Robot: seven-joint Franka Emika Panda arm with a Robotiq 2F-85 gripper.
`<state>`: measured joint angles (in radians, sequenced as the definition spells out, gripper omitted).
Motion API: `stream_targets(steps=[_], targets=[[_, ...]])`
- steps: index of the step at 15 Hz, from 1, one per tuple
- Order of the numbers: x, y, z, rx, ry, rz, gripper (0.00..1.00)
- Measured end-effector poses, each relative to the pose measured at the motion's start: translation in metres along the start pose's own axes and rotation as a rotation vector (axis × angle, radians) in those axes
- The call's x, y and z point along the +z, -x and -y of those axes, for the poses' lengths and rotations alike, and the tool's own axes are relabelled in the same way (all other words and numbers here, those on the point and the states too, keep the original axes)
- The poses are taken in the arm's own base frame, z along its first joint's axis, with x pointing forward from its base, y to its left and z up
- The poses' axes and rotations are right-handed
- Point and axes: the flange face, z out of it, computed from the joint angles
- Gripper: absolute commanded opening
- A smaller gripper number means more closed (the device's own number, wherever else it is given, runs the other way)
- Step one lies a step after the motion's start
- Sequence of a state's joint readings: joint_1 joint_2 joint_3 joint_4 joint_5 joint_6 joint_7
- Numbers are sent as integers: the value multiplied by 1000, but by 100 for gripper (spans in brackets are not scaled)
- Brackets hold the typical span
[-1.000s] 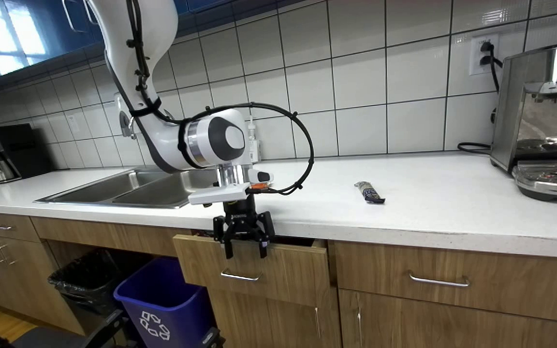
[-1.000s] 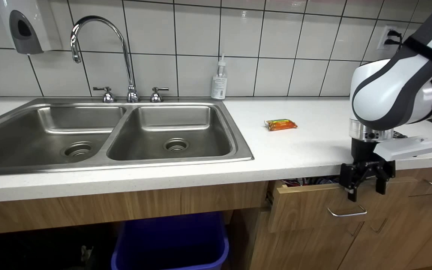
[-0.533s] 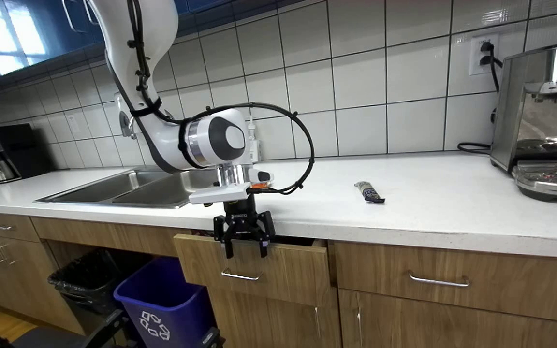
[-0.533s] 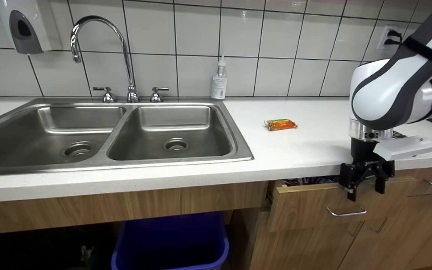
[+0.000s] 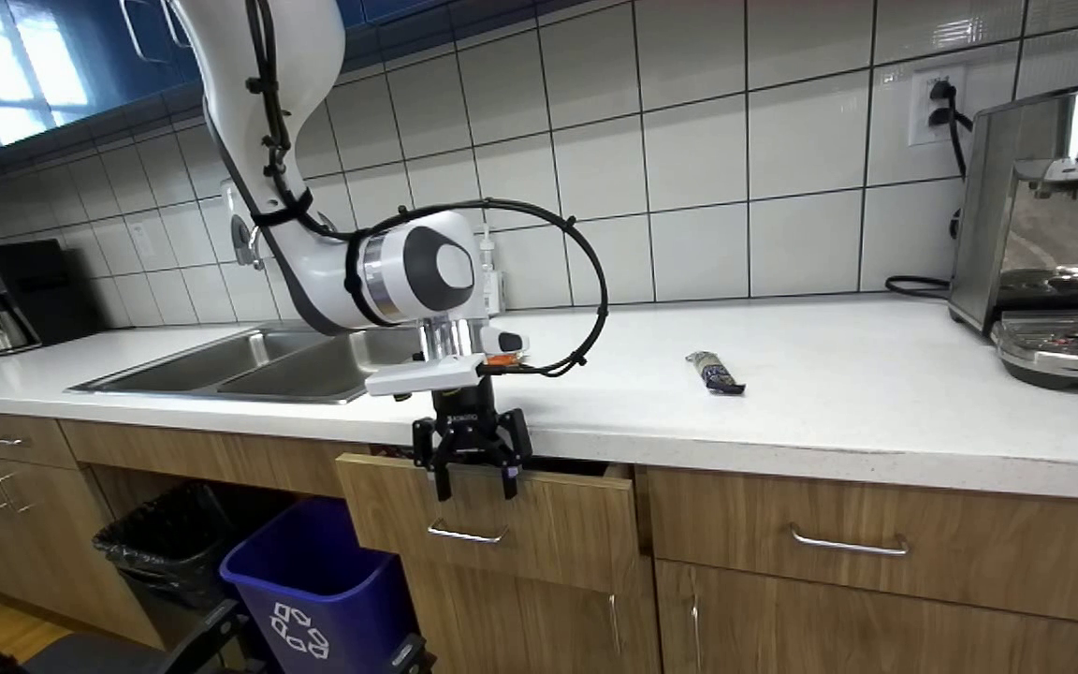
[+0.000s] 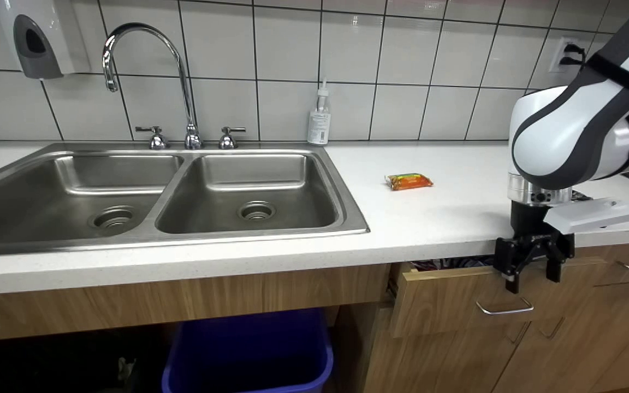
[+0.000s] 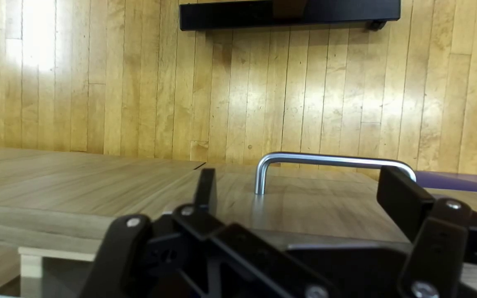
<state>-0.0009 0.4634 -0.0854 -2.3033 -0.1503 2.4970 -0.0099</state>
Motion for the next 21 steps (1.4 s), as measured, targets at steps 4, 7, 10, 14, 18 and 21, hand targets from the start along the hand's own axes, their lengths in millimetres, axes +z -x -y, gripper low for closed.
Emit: stream_targets(steps=[4,7,10,14,18,21], targets=[[0,1,6,-13,-2,0,100],[-5,3,12,-23,-5,-6,100],[-12,7,16,-29,-4,-16,100],[-27,14,19,-35,-3,-38,100],[-41,21,21,-38,-2,-63,100],[-51,26,23,-41,-1,-82,100]])
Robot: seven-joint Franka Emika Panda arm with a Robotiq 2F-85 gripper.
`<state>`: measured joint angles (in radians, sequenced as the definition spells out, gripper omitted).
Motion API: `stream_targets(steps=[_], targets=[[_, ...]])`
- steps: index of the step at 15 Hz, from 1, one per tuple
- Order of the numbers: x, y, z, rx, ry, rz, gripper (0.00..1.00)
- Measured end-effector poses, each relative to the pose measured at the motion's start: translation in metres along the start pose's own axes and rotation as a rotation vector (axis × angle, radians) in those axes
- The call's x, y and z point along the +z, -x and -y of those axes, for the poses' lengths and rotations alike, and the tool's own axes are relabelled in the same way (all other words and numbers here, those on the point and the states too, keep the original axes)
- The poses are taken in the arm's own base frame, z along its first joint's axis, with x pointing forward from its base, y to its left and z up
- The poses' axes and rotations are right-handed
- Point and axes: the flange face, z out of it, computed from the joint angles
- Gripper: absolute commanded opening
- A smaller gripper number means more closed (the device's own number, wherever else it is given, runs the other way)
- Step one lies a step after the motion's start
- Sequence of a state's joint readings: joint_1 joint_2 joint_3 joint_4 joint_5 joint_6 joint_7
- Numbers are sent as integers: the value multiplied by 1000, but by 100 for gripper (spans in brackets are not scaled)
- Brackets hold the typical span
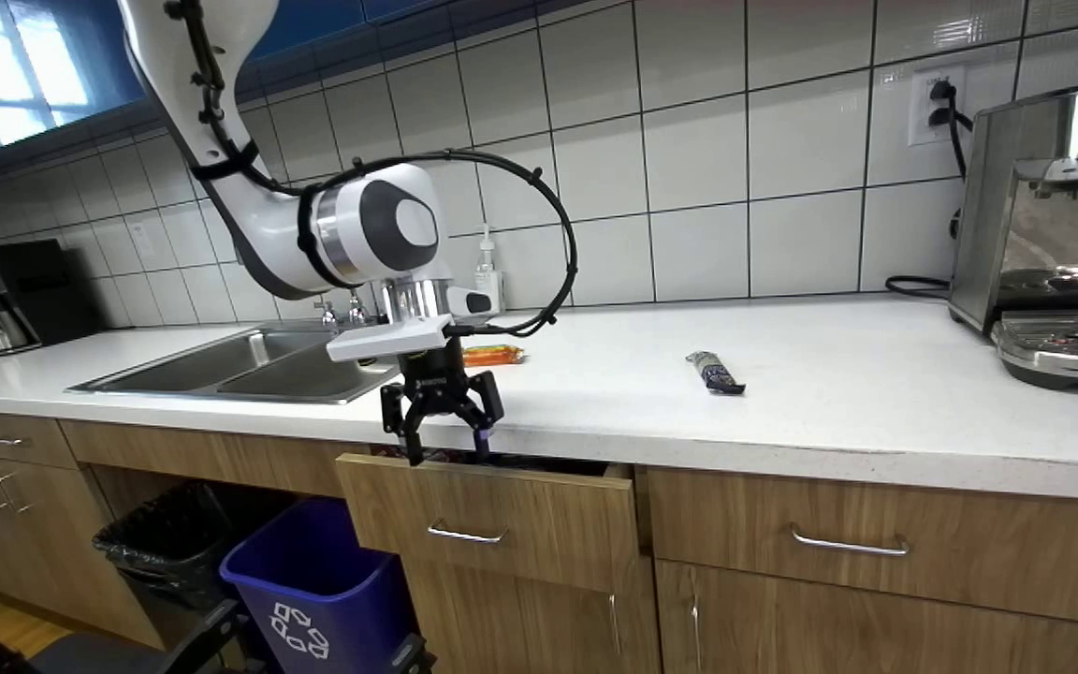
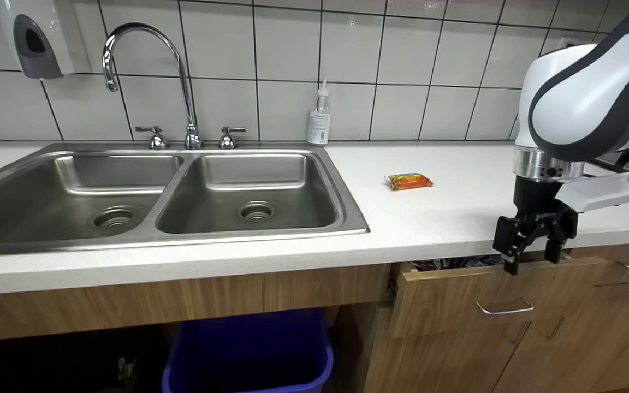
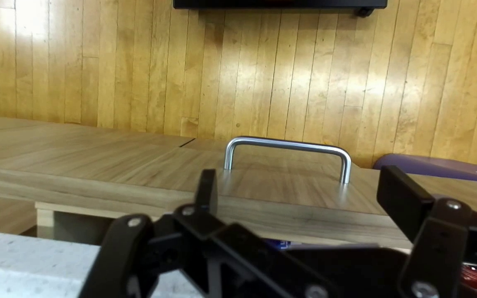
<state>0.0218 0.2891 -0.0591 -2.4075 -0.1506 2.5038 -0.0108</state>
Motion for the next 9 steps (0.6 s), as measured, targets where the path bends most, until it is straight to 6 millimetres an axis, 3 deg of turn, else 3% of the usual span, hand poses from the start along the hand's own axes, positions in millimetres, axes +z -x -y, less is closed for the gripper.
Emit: stream_targets(steps=[9], targets=[[-15,8,5,-9,2,-29,100]])
